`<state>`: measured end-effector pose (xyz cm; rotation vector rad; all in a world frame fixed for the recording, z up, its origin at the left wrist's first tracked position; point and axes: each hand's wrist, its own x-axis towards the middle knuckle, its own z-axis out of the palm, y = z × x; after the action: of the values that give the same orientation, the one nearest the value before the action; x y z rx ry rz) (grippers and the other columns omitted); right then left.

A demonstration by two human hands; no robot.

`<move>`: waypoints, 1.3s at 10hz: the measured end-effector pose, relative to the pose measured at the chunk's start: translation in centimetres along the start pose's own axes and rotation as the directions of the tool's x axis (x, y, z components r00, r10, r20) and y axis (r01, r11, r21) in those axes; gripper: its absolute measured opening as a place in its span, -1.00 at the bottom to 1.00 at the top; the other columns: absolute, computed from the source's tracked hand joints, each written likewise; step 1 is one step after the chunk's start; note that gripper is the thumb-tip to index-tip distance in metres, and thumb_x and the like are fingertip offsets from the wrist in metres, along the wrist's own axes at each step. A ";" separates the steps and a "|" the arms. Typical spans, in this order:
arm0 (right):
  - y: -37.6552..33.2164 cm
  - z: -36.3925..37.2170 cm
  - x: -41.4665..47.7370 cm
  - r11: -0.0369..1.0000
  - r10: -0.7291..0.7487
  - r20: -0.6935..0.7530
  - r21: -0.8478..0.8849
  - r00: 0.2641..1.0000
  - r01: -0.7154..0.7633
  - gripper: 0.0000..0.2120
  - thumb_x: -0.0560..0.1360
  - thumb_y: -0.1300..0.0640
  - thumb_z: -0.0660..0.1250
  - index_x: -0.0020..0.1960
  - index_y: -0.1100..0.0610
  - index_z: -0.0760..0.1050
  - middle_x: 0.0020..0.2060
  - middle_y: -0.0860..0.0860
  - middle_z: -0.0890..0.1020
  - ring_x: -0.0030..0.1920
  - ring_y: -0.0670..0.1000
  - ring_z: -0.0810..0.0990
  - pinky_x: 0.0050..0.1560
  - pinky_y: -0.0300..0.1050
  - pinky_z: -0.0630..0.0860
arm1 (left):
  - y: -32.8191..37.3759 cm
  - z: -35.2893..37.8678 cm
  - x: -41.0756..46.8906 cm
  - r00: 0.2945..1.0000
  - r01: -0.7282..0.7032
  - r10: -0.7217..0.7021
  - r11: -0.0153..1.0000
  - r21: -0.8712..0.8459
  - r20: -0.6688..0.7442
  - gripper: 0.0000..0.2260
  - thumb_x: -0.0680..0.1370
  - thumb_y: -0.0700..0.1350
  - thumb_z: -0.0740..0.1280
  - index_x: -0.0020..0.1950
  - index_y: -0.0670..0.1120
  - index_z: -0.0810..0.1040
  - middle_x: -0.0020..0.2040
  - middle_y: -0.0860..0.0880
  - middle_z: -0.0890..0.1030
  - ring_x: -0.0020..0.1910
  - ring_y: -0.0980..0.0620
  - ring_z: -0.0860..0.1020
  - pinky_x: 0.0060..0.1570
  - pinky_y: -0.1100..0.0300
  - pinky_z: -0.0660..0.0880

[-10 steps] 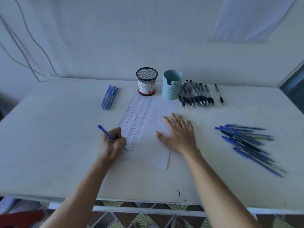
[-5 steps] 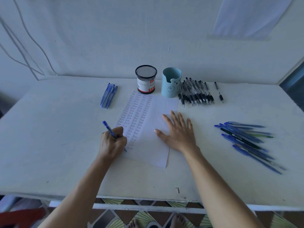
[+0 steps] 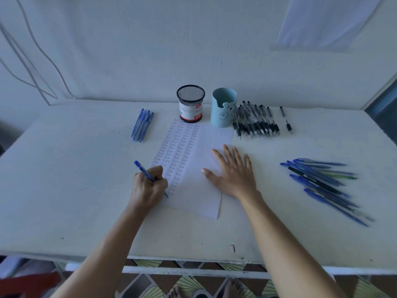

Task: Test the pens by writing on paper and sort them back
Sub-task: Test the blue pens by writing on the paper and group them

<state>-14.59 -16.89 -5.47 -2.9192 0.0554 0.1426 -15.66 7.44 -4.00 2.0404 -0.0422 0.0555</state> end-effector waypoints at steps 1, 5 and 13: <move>0.0 0.1 0.0 1.000 0.000 -0.004 0.003 1.000 0.000 -0.24 0.50 -0.49 -0.05 0.60 -0.20 -0.08 0.62 -0.08 -0.13 0.60 0.03 -0.20 0.55 0.18 -0.24 | 0.0 0.0 -0.1 1.000 -0.007 0.007 1.000 0.014 0.007 -0.73 0.21 -0.30 0.19 -0.37 -0.06 0.09 -0.43 0.06 0.13 -0.41 0.12 0.09 -0.43 0.20 0.01; -0.1 0.1 0.1 1.000 0.004 0.002 0.000 1.000 -0.004 -0.24 0.50 -0.49 -0.07 0.60 -0.21 -0.10 0.62 -0.08 -0.14 0.60 0.04 -0.21 0.54 0.18 -0.25 | -0.3 0.1 0.0 0.999 -0.035 0.035 0.999 0.025 0.015 -0.73 0.22 -0.32 0.20 -0.38 -0.08 0.10 -0.45 0.07 0.14 -0.42 0.12 0.11 -0.45 0.25 0.02; 0.0 0.0 0.1 1.000 0.004 0.005 0.000 1.000 -0.004 -0.24 0.51 -0.48 -0.06 0.60 -0.20 -0.10 0.62 -0.07 -0.14 0.60 0.04 -0.22 0.55 0.18 -0.26 | -0.7 -0.2 0.8 0.999 0.037 -0.031 0.988 -0.153 0.040 -0.85 0.23 -0.27 0.25 -0.40 -0.07 0.30 -0.50 0.00 0.29 -0.50 0.04 0.25 -0.49 0.22 0.17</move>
<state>-14.51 -16.86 -5.50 -2.9186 0.0602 0.1510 -14.79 7.97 -4.49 1.8878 -0.0340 -0.0067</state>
